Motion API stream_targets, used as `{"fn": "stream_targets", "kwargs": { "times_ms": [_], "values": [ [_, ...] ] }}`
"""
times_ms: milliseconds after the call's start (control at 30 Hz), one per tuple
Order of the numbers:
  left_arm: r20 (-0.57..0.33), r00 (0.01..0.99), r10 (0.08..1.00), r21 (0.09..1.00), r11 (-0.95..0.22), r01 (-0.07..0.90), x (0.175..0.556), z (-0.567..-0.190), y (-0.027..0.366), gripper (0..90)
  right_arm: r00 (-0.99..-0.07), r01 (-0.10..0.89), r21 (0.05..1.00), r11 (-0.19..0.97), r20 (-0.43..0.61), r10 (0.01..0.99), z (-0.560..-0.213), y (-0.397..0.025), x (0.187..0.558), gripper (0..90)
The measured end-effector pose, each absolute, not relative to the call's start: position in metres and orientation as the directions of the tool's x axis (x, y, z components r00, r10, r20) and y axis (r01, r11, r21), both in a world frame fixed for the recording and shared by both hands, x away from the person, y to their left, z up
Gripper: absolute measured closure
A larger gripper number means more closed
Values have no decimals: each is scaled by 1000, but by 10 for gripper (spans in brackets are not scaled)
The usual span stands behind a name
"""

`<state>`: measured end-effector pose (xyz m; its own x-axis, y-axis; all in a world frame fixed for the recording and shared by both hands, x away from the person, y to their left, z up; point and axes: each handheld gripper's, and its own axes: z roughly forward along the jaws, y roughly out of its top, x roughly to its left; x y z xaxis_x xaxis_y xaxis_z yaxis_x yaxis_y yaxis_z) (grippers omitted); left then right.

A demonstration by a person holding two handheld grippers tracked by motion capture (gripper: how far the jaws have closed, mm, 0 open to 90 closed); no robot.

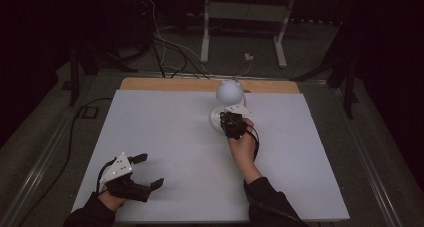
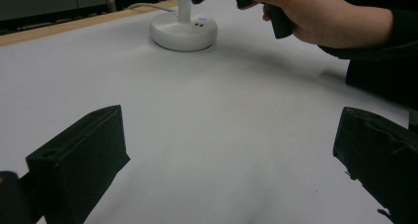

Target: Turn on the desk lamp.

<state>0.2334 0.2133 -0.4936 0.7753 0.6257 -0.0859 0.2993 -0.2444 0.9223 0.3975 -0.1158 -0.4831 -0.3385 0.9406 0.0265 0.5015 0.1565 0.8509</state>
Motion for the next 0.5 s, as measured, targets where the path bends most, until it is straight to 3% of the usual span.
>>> {"fn": "stream_targets", "kwargs": {
  "times_ms": [500],
  "values": [
    [-86,776,625,921,-247,300,233,-494,213,4,-333,537,828,160,34,942,-503,-116,404,900]
  ]
}}
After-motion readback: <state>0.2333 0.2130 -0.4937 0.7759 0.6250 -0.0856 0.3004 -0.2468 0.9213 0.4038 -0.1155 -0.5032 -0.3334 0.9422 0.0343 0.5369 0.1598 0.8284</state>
